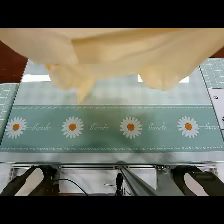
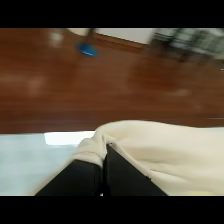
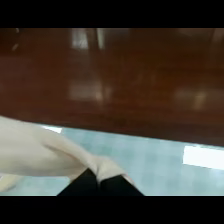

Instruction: Fold the shirts.

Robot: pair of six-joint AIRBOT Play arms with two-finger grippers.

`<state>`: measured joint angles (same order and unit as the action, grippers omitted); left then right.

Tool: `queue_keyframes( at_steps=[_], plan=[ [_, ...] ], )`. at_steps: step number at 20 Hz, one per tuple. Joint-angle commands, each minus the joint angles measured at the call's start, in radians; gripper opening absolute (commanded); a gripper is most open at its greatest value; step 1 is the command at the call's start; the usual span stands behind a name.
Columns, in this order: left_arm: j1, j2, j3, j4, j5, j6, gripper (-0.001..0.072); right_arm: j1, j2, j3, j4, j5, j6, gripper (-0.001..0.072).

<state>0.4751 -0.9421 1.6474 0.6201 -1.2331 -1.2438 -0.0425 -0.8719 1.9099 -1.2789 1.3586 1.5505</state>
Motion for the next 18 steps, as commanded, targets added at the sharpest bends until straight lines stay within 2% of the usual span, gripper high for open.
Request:
queue_keyframes(
  at_steps=[1,3,6,8,10,14,18],
  plan=[
    [-0.003,0.203,0.097,0.415,-0.021,-0.152,0.0020,0.001,0.174,0.064,-0.111,0.044,0.022,0.0021],
    [-0.082,0.309,0.097,0.576,-0.033,-0.185,0.0020,0.001,0.241,0.064,-0.154,0.064,0.032,0.0021],
    [-0.300,0.427,0.097,0.796,-0.070,-0.225,0.0020,0.001,0.300,0.064,-0.227,0.132,0.058,0.0021],
    [-0.406,0.472,0.097,0.932,-0.089,-0.275,0.0020,0.001,0.309,0.064,-0.254,0.194,0.066,0.0021],
    [-0.454,0.470,0.095,1.009,-0.126,-0.280,0.0020,0.001,0.297,0.064,-0.257,0.264,0.071,0.0021],
    [-0.461,0.403,0.015,1.004,-0.167,-0.303,0.0021,0.001,0.232,0.019,-0.192,0.409,0.073,0.0021],
    [-0.461,0.278,-0.148,0.880,-0.163,-0.303,0.0021,0.001,0.165,-0.215,-0.079,0.350,0.058,0.0021]
  ],
)
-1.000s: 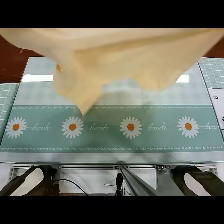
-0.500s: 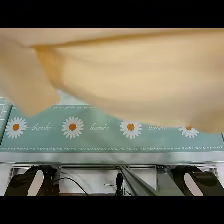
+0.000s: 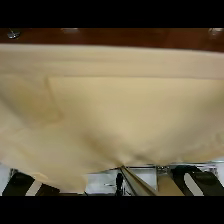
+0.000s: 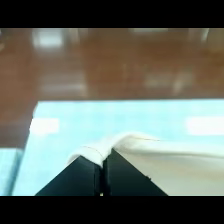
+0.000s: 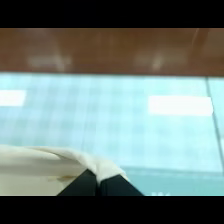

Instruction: Fold the shirts.

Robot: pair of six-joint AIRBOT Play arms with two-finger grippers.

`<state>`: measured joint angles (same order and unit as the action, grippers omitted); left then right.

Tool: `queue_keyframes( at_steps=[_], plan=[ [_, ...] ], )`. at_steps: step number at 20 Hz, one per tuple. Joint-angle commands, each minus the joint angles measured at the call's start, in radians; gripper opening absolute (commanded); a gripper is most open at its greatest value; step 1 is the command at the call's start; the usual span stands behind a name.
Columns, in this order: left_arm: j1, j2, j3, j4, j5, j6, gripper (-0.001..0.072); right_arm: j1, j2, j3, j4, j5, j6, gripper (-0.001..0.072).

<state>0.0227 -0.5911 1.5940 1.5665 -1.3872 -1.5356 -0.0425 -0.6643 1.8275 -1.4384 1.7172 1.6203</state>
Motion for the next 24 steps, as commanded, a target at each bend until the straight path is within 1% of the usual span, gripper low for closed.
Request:
queue_keyframes(
  at_steps=[1,4,6,7,9,10,12,13,14,16,19,21,22,23,24],
  plan=[
    [-0.009,-0.121,-0.132,-0.086,0.003,-0.010,0.0021,0.001,-0.065,-0.204,0.095,-0.063,-0.030,0.0022],
    [-0.011,-0.333,-0.177,-0.101,0.058,0.019,0.0021,0.001,-0.185,-0.378,0.098,-0.277,-0.050,0.0021],
    [-0.011,-0.485,-0.174,-0.102,0.121,0.027,0.0021,0.001,-0.315,-0.393,0.099,-0.391,-0.054,0.0021],
    [-0.011,-0.559,-0.169,-0.103,0.169,0.017,0.0022,0.001,-0.379,-0.393,0.103,-0.453,-0.053,0.0021],
    [-0.017,-0.679,-0.165,-0.101,0.285,0.030,0.0022,0.001,-0.512,-0.393,0.114,-0.569,-0.047,0.0022],
    [-0.017,-0.735,-0.164,-0.101,0.359,0.006,0.0022,0.000,-0.582,-0.393,0.135,-0.624,-0.040,0.0021],
    [-0.016,-0.823,-0.164,-0.101,0.473,-0.097,0.0022,-0.006,-0.709,-0.385,0.159,-0.736,-0.014,0.0021],
    [-0.016,-0.861,-0.161,-0.102,0.505,-0.146,0.0022,-0.017,-0.771,-0.363,0.181,-0.764,0.004,0.0021],
    [-0.017,-0.891,-0.161,-0.103,0.520,-0.190,0.0022,-0.034,-0.836,-0.331,0.225,-0.776,0.011,0.0021],
    [-0.017,-0.940,-0.162,-0.135,0.522,-0.233,0.0022,-0.070,-0.944,-0.266,0.329,-0.762,0.008,0.0021],
    [-0.017,-0.989,-0.163,-0.218,0.502,-0.232,0.0022,-0.101,-1.044,-0.206,0.428,-0.709,-0.033,0.0022],
    [-0.014,-0.988,-0.162,-0.253,0.423,-0.231,0.0022,-0.106,-1.061,-0.204,0.452,-0.637,-0.074,0.0022],
    [-0.013,-0.978,-0.163,-0.237,0.361,-0.190,0.0022,-0.107,-1.056,-0.204,0.448,-0.579,-0.121,0.0022],
    [-0.007,-0.966,-0.163,-0.201,0.310,-0.118,0.0022,-0.115,-1.045,-0.204,0.431,-0.516,-0.171,0.0022],
    [0.003,-0.957,-0.163,-0.158,0.254,-0.096,0.0022,-0.129,-1.031,-0.204,0.399,-0.454,-0.183,0.0022]
  ],
)
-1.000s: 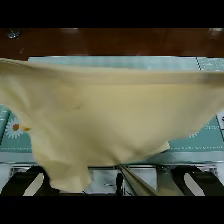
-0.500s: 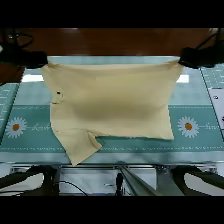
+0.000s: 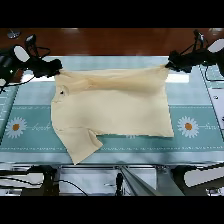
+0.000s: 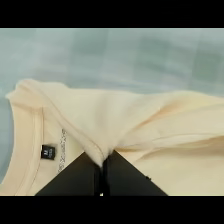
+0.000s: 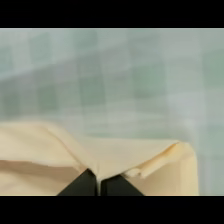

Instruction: Fold the shirts.

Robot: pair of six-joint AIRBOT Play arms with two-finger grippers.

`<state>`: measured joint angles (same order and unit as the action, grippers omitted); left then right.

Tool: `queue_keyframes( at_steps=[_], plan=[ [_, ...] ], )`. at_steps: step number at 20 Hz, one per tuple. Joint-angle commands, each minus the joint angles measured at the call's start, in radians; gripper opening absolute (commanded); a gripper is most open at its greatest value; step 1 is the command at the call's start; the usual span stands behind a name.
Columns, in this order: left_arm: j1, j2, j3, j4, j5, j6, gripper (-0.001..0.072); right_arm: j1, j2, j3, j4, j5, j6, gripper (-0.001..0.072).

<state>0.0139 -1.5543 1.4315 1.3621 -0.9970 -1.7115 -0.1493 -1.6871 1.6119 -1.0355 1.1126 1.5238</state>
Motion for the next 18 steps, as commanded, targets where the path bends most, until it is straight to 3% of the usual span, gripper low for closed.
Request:
queue_keyframes(
  at_steps=[1,4,9,10,11,12,15,18],
  plan=[
    [0.030,0.010,0.000,0.056,-0.204,0.089,0.0022,-0.035,0.003,0.011,-0.037,0.219,-0.091,0.0022],
    [0.052,0.001,-0.057,0.047,-0.312,0.152,0.0022,-0.041,0.003,-0.031,-0.129,0.339,-0.110,0.0022],
    [0.039,-0.024,-0.198,0.010,-0.262,0.156,0.0024,-0.040,0.003,-0.217,-0.103,0.202,-0.099,0.0023],
    [0.039,-0.026,-0.200,-0.009,-0.280,0.159,0.0099,-0.040,0.003,-0.238,-0.079,0.176,-0.080,0.0126],
    [0.039,-0.026,-0.192,-0.011,-0.300,0.174,0.0475,-0.040,0.003,-0.245,-0.063,0.169,-0.059,0.0560],
    [0.043,-0.026,-0.175,0.003,-0.338,0.171,0.0698,-0.041,0.006,-0.239,-0.061,0.175,-0.059,0.0621],
    [0.084,0.008,-0.134,0.065,-0.448,0.155,0.0699,-0.080,0.076,-0.229,-0.085,0.241,-0.056,0.0620],
    [0.171,0.113,-0.230,0.071,-0.489,0.156,0.0699,-0.145,0.215,-0.297,-0.187,0.272,-0.058,0.0620]
  ],
)
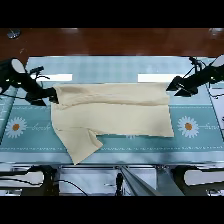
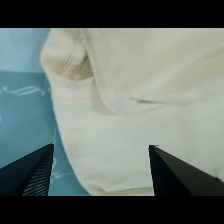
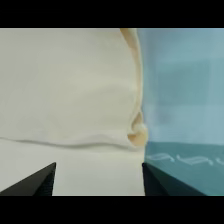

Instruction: Fold the shirts.

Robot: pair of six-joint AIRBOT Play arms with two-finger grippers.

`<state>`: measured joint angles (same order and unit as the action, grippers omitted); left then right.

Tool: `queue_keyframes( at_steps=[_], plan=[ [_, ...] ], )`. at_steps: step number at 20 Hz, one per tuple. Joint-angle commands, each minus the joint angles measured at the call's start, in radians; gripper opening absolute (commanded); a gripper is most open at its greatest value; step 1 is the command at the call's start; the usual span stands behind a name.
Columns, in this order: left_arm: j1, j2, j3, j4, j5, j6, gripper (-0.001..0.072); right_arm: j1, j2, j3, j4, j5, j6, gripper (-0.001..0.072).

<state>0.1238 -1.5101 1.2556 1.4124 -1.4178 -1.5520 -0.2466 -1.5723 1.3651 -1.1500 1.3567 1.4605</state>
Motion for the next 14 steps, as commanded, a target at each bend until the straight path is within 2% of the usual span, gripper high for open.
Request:
queue_keyframes(
  at_steps=[1,3,4,6,8,11,14],
  plan=[
    [0.098,0.108,-0.115,0.019,-0.068,-0.004,0.0699,-0.076,0.164,-0.122,-0.066,-0.009,-0.003,0.0620],
    [0.192,0.208,-0.278,-0.053,-0.018,-0.005,0.0698,-0.117,0.290,-0.307,-0.016,-0.109,-0.057,0.0620],
    [0.252,0.270,-0.374,-0.148,0.032,0.008,0.0698,-0.129,0.343,-0.400,0.006,-0.154,-0.090,0.0620],
    [0.361,0.367,-0.531,-0.314,0.079,0.094,0.0699,-0.151,0.418,-0.562,0.039,-0.209,-0.113,0.0620],
    [0.431,0.428,-0.641,-0.378,0.083,0.153,0.0699,-0.158,0.470,-0.687,0.114,-0.241,-0.162,0.0619],
    [0.452,0.457,-0.758,-0.410,0.124,0.157,0.0699,-0.156,0.496,-0.784,0.254,-0.262,-0.227,0.0619],
    [0.418,0.457,-0.868,-0.561,0.220,0.208,0.0699,-0.156,0.496,-0.806,0.321,-0.225,-0.255,0.0619]
  ],
)
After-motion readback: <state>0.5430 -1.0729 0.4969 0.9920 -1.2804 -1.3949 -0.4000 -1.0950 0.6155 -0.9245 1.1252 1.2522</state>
